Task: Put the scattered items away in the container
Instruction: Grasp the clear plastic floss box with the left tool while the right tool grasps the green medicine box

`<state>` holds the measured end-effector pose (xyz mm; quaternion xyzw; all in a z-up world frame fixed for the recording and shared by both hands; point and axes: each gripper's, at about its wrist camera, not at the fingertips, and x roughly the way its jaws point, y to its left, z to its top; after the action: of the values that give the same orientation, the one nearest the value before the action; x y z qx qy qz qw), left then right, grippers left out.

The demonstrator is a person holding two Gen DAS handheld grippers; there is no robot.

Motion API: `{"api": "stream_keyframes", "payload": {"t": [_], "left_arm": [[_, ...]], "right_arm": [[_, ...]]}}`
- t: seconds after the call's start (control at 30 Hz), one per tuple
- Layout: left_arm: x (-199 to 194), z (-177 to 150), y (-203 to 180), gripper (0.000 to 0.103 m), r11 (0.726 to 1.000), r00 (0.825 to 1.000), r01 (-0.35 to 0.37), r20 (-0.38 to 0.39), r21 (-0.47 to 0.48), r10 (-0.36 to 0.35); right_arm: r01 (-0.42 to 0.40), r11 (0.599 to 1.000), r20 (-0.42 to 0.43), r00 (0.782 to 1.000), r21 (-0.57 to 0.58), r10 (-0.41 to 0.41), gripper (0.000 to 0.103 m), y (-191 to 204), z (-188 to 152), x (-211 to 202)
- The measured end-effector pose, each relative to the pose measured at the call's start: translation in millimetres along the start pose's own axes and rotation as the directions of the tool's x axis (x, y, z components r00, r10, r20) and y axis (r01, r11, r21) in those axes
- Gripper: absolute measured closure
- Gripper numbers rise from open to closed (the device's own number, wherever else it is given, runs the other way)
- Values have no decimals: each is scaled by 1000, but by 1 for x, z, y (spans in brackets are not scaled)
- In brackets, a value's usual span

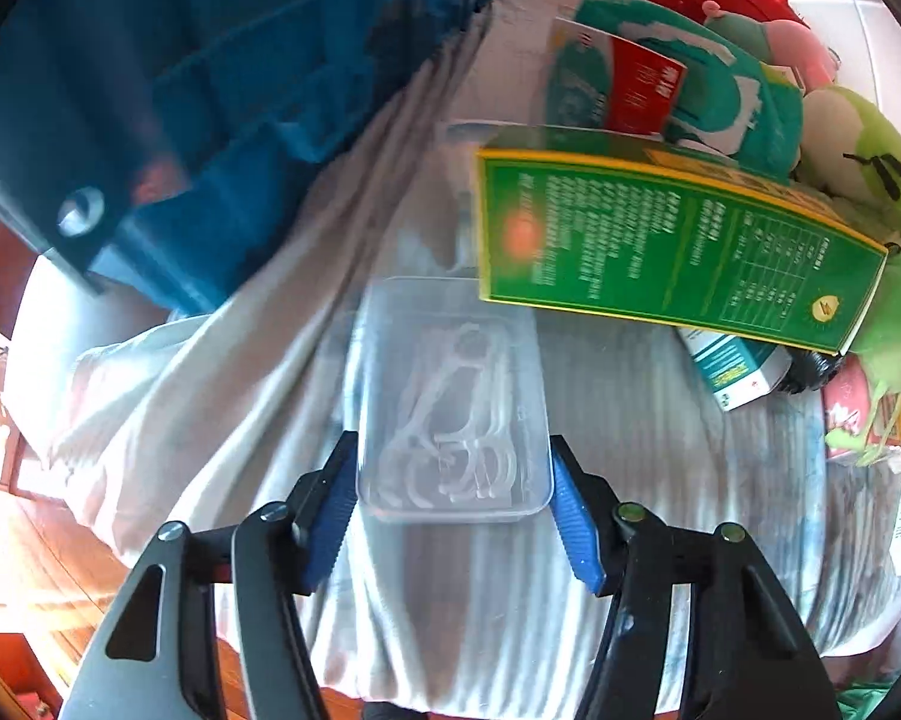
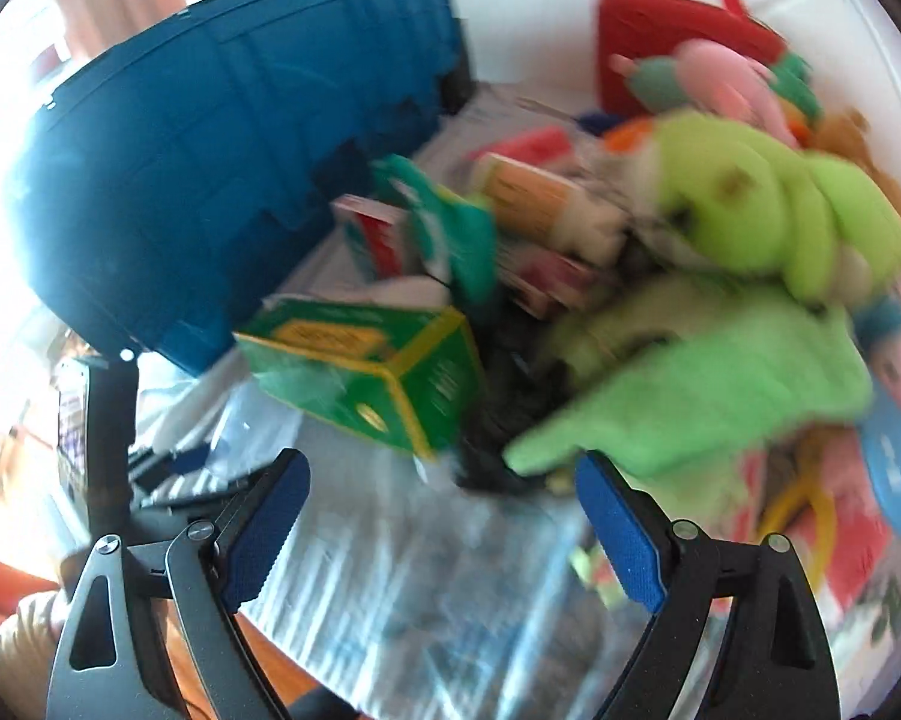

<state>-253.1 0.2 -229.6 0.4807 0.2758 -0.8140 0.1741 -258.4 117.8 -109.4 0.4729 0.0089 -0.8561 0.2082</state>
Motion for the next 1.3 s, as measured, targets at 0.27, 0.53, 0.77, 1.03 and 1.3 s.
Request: {"api": "stream_keyframes", "payload": {"t": [0.27, 0.53, 0.77, 1.03, 1.3], "left_arm": [[-2, -12, 31, 44, 1000, 1000, -18, 14, -15, 18], [3, -1, 31, 42, 998, 1000, -21, 16, 51, 20], [20, 8, 27, 41, 998, 1000, 0, 16, 68, -1], [19, 2, 24, 41, 984, 1000, -14, -7, 179, 15], [25, 4, 13, 39, 969, 998, -40, -30, 244, 49]], "right_arm": [[-28, 995, -77, 997, -96, 21, 11, 34, 39, 60], [-115, 979, -269, 961, -168, 67, 11, 66, -19, 80], [-41, 982, -158, 987, -186, 11, 11, 69, 3, 73], [-28, 989, -244, 970, -149, -9, 45, 75, -10, 100], [-5, 993, -269, 963, -121, -28, 37, 71, -12, 102]]}}
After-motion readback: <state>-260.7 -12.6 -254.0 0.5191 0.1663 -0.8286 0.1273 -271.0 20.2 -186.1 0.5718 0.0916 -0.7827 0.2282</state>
